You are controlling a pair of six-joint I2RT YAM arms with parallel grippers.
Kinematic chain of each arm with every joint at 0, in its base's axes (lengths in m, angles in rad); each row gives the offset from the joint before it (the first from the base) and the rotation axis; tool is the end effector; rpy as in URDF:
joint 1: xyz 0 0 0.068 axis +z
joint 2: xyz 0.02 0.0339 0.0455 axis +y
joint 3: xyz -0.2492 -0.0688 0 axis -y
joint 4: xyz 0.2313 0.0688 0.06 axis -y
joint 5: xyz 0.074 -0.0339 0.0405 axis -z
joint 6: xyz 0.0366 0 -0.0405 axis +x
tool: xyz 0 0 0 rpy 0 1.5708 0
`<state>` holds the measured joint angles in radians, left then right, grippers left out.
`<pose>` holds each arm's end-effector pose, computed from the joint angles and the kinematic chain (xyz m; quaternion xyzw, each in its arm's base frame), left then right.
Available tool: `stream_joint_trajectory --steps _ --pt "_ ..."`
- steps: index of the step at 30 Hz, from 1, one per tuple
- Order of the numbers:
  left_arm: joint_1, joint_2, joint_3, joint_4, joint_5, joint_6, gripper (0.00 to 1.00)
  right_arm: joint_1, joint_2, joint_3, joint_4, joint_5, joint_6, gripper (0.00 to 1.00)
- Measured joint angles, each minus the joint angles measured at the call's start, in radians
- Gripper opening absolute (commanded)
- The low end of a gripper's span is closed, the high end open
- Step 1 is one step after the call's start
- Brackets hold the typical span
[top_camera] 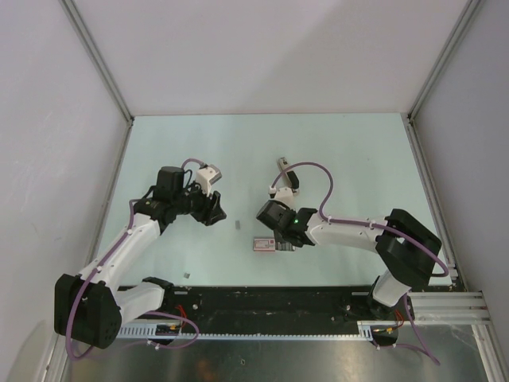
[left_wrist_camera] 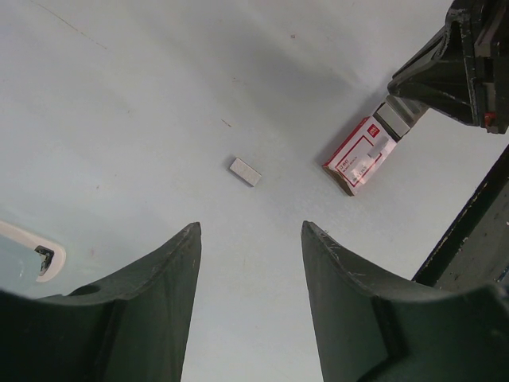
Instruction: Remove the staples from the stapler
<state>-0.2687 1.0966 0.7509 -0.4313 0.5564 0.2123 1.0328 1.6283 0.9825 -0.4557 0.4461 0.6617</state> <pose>0.2061 -0.0768 0.2396 0.3143 0.8360 -0.2637 0.3644 0.1691 0.2526 0.1756 -0.1244 0.9417 0.0275 0.3114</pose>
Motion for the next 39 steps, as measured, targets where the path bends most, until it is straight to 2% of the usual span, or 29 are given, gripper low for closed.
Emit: stream_joint_trajectory --steps 15,24,39 --pt "0.0 0.0 0.0 0.0 0.0 0.006 0.58 -0.001 0.01 0.0 0.035 -0.026 0.0 0.16" --pt "0.0 0.0 0.0 -0.001 -0.001 0.007 0.58 -0.001 0.047 0.0 0.034 -0.036 0.0 0.11" --pt "0.0 0.0 0.0 -0.001 -0.003 0.008 0.58 0.002 0.015 -0.027 0.008 -0.035 0.011 0.08"
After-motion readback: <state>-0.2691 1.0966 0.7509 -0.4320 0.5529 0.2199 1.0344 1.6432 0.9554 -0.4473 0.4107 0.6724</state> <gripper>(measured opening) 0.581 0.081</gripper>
